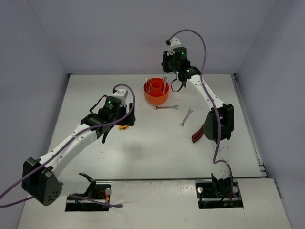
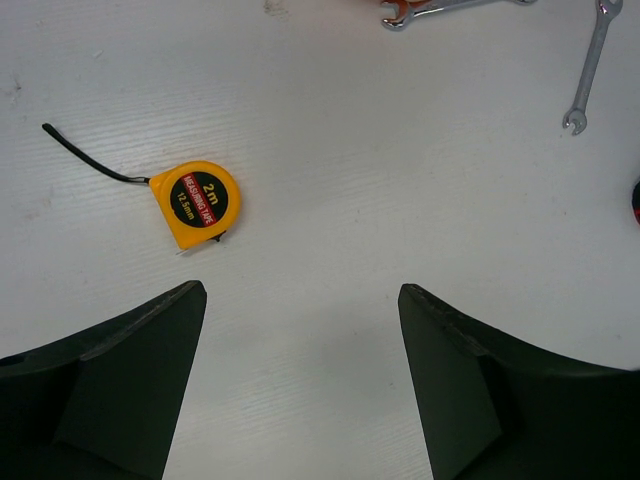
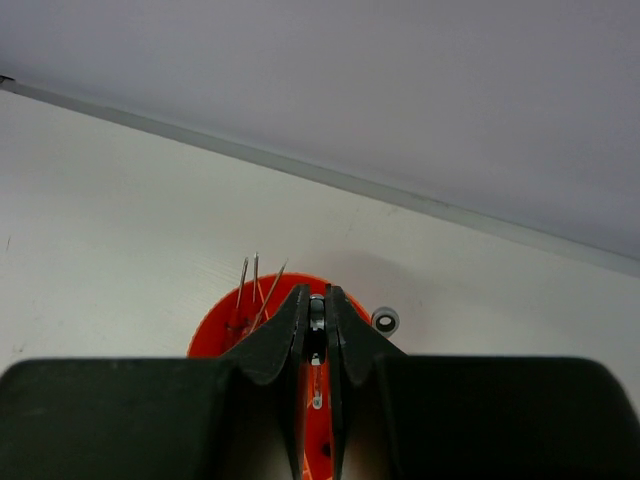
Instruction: Sort the tools into containers
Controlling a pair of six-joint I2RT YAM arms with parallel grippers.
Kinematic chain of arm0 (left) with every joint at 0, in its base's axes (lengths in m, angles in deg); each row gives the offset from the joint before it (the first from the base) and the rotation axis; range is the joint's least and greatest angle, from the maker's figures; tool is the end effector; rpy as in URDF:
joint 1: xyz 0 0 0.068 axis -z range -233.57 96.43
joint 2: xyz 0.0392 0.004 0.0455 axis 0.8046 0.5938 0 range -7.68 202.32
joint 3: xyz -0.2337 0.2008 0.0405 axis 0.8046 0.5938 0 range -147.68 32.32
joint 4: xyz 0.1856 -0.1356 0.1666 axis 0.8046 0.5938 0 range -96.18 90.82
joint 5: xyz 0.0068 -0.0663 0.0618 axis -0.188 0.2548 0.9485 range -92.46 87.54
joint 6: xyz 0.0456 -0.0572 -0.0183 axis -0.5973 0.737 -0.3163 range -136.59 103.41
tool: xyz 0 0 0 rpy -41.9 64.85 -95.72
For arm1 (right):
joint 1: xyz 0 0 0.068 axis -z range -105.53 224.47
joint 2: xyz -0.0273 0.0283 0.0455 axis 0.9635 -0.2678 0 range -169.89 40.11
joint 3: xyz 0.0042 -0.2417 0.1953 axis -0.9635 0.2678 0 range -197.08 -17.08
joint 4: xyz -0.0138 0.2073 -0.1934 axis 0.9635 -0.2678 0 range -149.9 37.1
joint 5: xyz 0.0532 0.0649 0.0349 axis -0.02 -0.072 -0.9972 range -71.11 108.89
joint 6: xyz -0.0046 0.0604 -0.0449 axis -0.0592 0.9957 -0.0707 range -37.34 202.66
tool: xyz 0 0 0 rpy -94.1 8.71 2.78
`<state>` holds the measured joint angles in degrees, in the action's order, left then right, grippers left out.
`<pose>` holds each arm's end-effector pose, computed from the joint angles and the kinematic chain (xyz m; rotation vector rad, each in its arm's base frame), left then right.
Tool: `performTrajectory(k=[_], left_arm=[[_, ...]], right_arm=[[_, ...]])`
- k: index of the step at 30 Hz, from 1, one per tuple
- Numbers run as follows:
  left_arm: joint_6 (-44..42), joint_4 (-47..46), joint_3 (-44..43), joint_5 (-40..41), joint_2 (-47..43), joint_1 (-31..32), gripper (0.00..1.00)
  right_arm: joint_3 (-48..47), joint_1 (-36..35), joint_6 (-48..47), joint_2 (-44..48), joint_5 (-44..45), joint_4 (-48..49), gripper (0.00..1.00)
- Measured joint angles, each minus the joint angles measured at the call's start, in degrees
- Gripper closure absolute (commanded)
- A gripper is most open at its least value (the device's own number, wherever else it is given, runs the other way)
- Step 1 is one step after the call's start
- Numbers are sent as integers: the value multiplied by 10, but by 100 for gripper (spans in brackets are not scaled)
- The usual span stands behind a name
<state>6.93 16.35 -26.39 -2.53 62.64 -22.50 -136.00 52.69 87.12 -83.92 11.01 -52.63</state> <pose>0.2631 -0.1586 0.3263 0.1469 2.2138 -0.5404 0.5531 0.2304 0.3889 -0.3561 1.6365 0.4607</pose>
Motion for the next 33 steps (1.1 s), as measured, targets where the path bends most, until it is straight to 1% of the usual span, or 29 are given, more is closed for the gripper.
performTrajectory(k=[8, 15, 24, 33], left_arm=[[8, 19, 17, 15, -32, 0, 25], [14, 24, 22, 16, -46, 0, 25], [24, 32, 25, 17, -60, 0, 25], [30, 43, 35, 17, -78, 0, 25]], right_arm=[[-46, 0, -17, -52, 0, 15, 100], [-68, -5, -24, -123, 4, 37, 100], [-72, -27, -66, -134, 59, 43, 100], [-68, -34, -76, -132, 74, 45, 100]])
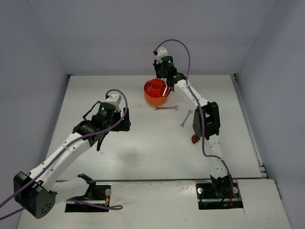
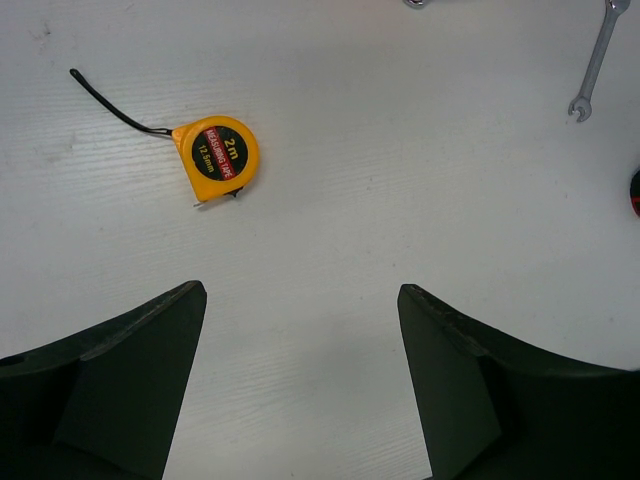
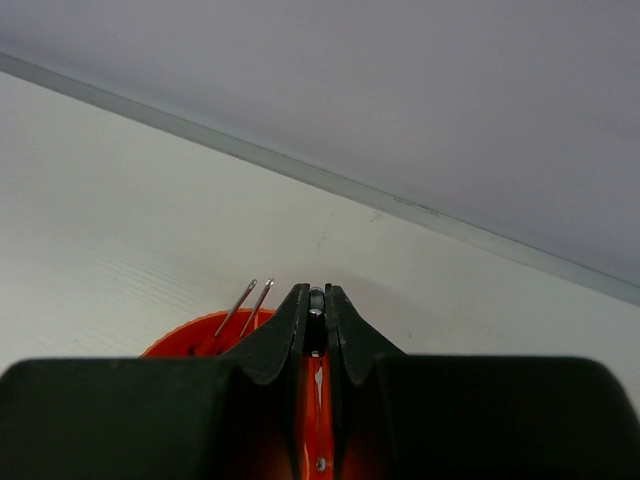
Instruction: Sort the tools into containers
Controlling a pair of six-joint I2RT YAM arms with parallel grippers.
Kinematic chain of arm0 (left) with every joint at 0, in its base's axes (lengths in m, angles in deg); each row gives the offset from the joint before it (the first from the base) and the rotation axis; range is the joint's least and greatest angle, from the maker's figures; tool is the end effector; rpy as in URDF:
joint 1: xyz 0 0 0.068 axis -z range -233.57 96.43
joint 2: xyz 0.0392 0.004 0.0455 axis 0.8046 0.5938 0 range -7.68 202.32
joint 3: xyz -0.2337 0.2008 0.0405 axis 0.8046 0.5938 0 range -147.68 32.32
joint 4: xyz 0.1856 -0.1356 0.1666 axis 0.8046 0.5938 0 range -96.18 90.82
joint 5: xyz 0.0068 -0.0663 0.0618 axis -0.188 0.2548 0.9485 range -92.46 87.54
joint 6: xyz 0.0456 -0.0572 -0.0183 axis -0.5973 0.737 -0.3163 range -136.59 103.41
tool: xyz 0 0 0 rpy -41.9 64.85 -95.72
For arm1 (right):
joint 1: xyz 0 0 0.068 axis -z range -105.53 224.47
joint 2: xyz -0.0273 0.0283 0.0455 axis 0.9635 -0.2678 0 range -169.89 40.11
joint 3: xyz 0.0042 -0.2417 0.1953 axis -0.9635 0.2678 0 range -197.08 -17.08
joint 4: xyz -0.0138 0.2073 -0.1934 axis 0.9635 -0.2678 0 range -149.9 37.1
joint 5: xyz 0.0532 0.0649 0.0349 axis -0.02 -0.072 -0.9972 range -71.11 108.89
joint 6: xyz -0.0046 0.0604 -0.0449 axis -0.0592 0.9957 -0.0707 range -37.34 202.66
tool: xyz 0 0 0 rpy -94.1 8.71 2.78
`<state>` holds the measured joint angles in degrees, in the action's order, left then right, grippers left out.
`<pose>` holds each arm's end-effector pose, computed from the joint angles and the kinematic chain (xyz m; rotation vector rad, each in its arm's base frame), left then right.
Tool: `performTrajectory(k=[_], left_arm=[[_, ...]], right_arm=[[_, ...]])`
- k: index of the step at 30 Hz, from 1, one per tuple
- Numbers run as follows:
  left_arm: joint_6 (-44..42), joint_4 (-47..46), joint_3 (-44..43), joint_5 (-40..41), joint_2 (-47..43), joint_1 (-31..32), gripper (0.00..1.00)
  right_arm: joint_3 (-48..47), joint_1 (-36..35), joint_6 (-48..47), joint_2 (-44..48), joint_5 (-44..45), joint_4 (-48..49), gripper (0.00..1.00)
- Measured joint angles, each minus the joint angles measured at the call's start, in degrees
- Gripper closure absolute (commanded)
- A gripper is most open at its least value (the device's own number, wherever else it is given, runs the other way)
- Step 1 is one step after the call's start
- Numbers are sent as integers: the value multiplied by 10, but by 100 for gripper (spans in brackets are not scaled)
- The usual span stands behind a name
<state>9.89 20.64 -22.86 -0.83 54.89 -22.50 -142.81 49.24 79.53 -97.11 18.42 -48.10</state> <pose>0.2309 -0.1370 0.3300 0.0722 2.2179 -0.5376 0.5917 0.2794 0.3085 -0.4214 1.6430 0.2960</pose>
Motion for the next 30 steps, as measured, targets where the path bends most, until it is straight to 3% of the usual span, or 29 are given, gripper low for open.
performTrajectory(k=[15, 30], left_arm=[[13, 0, 15, -1, -5, 0, 25], [13, 0, 18, 2, -15, 0, 25]], right_arm=[[21, 0, 0, 49, 1, -8, 100], [-14, 9, 0, 31, -4, -11, 100]])
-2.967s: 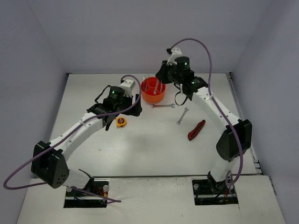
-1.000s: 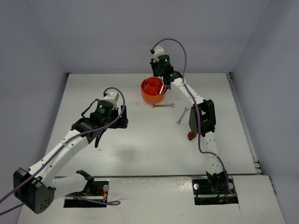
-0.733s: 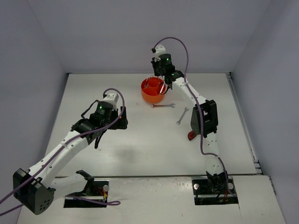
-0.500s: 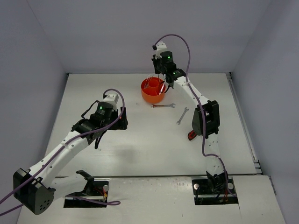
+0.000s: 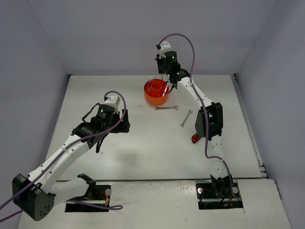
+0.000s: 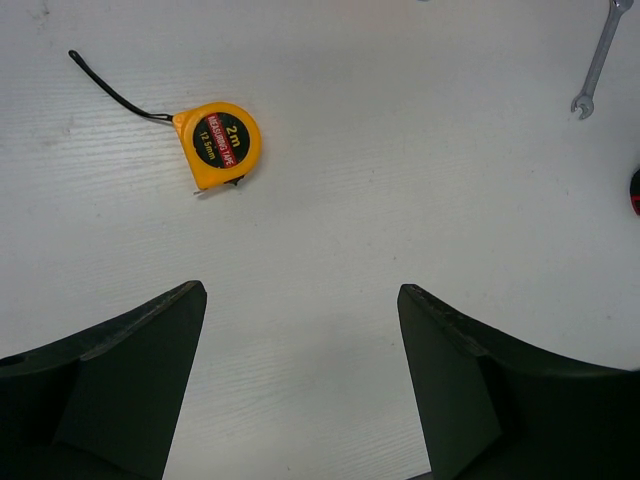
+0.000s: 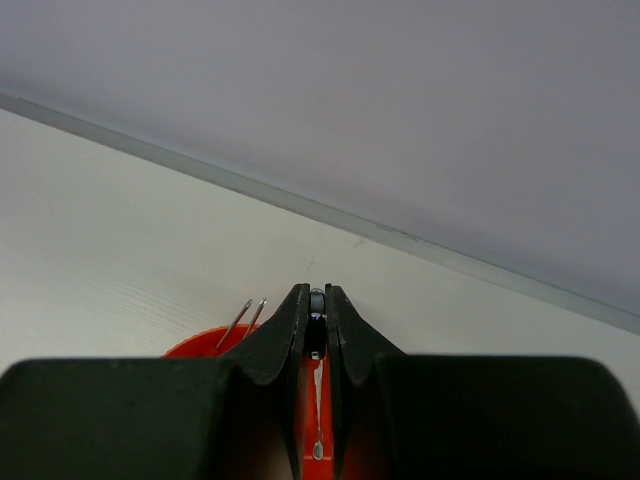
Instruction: Sort the tools into containers
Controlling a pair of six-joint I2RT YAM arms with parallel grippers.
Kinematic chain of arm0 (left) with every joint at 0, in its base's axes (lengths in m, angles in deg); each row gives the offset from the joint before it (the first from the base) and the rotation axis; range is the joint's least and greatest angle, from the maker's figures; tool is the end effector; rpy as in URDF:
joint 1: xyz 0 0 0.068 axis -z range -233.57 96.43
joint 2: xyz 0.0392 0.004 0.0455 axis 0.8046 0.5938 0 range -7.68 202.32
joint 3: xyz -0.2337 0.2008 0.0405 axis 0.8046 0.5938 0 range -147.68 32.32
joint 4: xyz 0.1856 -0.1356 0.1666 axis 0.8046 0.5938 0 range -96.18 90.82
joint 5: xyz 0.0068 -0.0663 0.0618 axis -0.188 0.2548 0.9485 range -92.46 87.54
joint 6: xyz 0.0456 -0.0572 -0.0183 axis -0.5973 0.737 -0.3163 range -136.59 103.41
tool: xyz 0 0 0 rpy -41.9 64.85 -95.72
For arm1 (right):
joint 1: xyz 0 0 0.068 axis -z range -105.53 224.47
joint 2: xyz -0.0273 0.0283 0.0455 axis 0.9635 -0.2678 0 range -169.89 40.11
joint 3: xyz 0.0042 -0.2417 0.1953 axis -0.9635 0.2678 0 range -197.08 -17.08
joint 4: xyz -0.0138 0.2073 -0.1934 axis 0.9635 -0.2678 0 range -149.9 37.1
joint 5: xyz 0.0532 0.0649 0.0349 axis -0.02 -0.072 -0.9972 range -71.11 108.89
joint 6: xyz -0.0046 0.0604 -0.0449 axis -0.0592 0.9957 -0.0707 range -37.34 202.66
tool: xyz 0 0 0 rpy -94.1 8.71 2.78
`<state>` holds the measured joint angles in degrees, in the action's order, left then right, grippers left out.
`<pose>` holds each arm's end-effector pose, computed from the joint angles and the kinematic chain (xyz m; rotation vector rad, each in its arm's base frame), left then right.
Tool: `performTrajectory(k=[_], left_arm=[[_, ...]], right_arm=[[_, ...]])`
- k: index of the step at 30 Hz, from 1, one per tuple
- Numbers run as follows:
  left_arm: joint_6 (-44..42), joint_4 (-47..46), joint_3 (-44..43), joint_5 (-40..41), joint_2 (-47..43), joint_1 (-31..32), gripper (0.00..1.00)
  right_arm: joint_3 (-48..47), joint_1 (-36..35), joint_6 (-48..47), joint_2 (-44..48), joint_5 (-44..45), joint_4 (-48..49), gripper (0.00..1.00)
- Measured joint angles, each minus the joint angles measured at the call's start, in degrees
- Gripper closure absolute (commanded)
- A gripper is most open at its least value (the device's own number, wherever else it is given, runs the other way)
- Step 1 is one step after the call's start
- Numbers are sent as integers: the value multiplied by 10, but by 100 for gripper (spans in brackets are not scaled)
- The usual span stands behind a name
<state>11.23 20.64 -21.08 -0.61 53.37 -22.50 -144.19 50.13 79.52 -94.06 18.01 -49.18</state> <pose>0.2248 -0.1330 0.3245 0.0443 2.2248 -0.5444 0.5850 0.2658 0.3493 -0.4002 1.5875 0.2964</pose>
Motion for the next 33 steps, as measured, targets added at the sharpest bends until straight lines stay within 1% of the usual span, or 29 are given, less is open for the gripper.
performTrajectory(k=[7, 14, 23, 33], left_arm=[[0, 0, 5, 2, -5, 0, 25], [0, 2, 7, 2, -7, 0, 25], [-1, 4, 8, 10, -21, 0, 25], [-1, 5, 8, 10, -21, 0, 25]], right_arm=[[-1, 0, -4, -23, 0, 2, 100], [-1, 0, -10, -50, 0, 4, 96], [2, 0, -15, -63, 0, 5, 88], [37, 0, -14, -60, 0, 12, 76]])
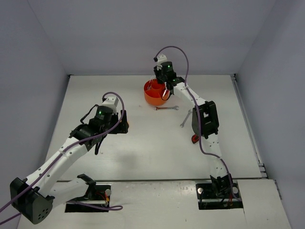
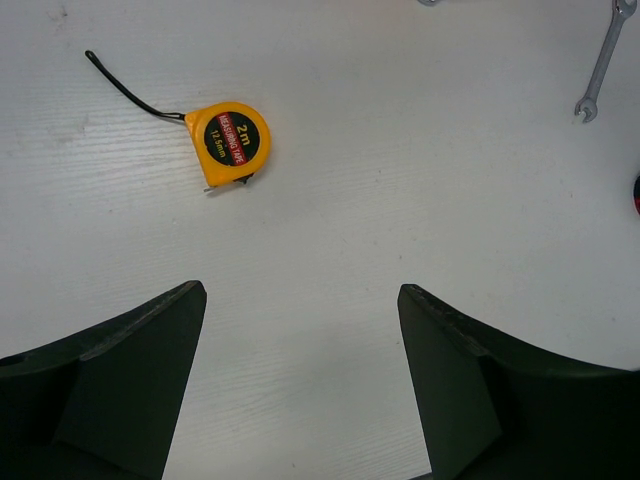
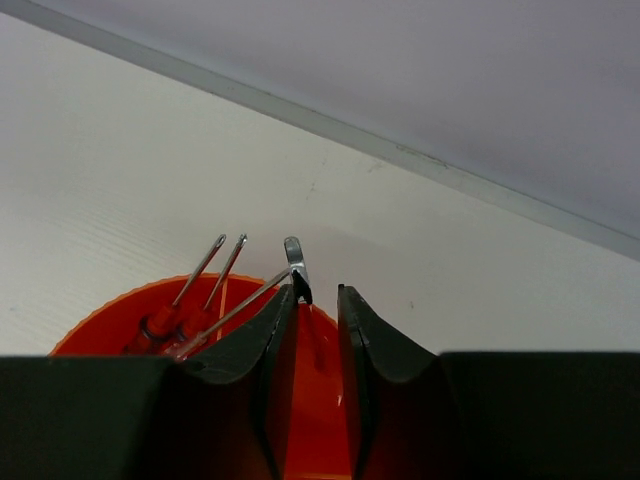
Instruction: Sort the tools into containers
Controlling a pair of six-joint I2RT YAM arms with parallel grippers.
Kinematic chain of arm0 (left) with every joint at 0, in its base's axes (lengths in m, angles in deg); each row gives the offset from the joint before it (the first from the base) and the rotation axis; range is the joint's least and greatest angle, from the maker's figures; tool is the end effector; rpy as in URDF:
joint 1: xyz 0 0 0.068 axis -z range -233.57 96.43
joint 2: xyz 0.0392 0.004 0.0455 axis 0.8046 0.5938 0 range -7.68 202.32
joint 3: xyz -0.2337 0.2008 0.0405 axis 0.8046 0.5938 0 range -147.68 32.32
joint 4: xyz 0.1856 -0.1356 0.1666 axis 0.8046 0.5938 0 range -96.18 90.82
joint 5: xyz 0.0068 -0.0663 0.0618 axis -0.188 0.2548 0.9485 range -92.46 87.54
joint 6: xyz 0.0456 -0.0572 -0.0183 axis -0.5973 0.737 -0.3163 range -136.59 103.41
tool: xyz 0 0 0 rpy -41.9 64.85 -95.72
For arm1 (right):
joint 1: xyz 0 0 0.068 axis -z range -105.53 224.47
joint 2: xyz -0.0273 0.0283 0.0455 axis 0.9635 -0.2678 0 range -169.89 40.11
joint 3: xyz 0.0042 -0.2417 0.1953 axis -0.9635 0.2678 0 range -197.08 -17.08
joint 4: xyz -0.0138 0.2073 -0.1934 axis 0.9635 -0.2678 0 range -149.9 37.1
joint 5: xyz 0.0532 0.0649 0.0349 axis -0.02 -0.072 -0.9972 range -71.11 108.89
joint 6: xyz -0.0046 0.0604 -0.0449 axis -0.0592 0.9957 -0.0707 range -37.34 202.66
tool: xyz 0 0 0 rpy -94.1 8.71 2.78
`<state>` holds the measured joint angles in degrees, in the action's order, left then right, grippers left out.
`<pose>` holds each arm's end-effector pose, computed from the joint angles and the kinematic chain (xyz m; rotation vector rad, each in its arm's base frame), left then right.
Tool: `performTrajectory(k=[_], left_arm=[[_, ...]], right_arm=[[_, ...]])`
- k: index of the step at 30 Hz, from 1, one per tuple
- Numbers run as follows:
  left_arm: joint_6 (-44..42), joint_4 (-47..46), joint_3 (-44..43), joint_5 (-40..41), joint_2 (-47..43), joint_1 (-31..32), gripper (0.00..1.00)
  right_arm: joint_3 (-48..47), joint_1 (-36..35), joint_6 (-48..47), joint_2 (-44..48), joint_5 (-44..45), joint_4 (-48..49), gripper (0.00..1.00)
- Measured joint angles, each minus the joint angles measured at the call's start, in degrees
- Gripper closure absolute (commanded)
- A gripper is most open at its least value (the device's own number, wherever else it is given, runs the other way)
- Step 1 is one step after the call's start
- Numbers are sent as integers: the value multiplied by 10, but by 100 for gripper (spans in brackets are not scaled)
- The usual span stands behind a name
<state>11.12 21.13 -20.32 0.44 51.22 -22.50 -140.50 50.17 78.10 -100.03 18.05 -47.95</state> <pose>0.2174 -0.1272 0.3272 0.0348 2.2051 -0.5319 0.6029 0.2733 0.2598 -0.4546 1.7247 0.2614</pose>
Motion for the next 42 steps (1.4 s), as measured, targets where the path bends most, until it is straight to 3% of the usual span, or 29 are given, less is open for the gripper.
performTrajectory(k=[3, 8, 17, 21, 26, 32, 36, 42], left_arm=[[0, 0, 0, 0, 0, 0, 25], [-5, 3, 0, 2, 0, 0, 25], [-25, 5, -9, 8, 24, 0, 25], [-35, 3, -20, 12, 45, 0, 25], [-45, 3, -28, 16, 66, 0, 25], [-51, 0, -33, 17, 81, 0, 25], [-51, -2, -33, 16, 81, 0, 25], [-51, -2, -33, 16, 81, 0, 25]], right_arm=[[22, 1, 2, 14, 8, 4, 72], [76, 10, 22, 79, 24, -2, 57], [242, 29, 107, 294, 97, 0, 50], [332, 38, 173, 378, 145, -32, 41], [446, 46, 275, 434, 172, -97, 43], [549, 56, 396, 437, 170, -170, 50], [570, 61, 451, 428, 159, -194, 57], [554, 74, 491, 372, 142, -192, 59]])
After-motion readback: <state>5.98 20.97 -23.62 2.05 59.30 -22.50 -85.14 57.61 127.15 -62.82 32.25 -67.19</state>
